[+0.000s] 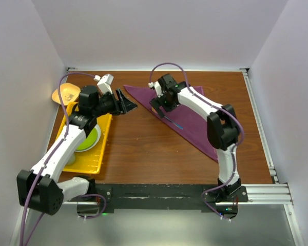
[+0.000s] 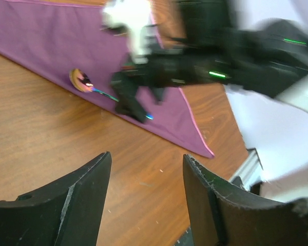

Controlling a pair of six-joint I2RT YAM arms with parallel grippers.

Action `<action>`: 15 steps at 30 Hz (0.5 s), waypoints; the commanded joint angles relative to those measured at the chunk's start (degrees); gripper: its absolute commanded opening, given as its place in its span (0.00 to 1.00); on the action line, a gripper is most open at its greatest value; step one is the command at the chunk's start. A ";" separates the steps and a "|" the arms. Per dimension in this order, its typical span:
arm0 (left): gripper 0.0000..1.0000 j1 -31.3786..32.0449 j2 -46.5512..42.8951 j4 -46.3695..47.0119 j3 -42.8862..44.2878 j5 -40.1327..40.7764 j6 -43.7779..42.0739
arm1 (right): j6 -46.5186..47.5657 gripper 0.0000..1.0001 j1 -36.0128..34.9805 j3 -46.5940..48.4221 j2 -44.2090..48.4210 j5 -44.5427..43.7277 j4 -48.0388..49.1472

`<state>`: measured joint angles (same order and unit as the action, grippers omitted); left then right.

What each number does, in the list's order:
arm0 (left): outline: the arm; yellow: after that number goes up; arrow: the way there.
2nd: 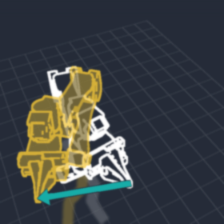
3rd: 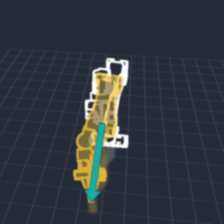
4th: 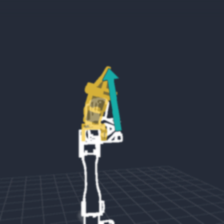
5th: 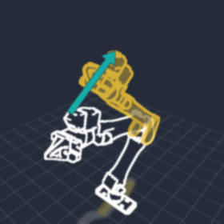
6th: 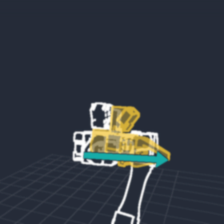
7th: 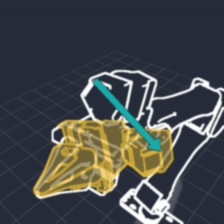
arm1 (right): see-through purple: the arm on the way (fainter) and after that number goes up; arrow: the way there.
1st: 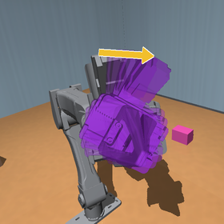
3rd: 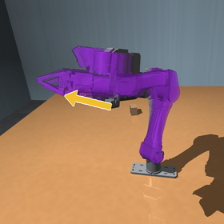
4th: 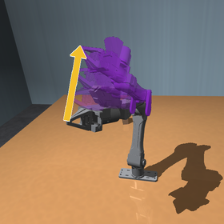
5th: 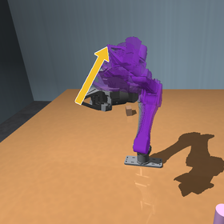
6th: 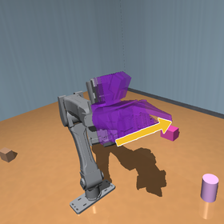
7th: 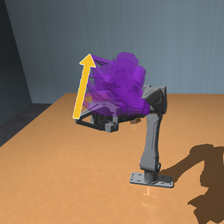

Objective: Fold the napkin, place the utensils inside, and roll it up
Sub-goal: Place the utensil onto the napkin

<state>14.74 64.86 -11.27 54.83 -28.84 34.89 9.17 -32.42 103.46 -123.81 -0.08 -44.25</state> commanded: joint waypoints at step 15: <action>0.53 -4.37 44.02 13.36 21.27 17.05 -12.83 | -21.74 0.98 2.54 -34.28 38.37 0.51 17.62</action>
<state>11.81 104.57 -2.98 69.12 -16.62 27.27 -11.53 -29.76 72.77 -89.97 -1.98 -32.42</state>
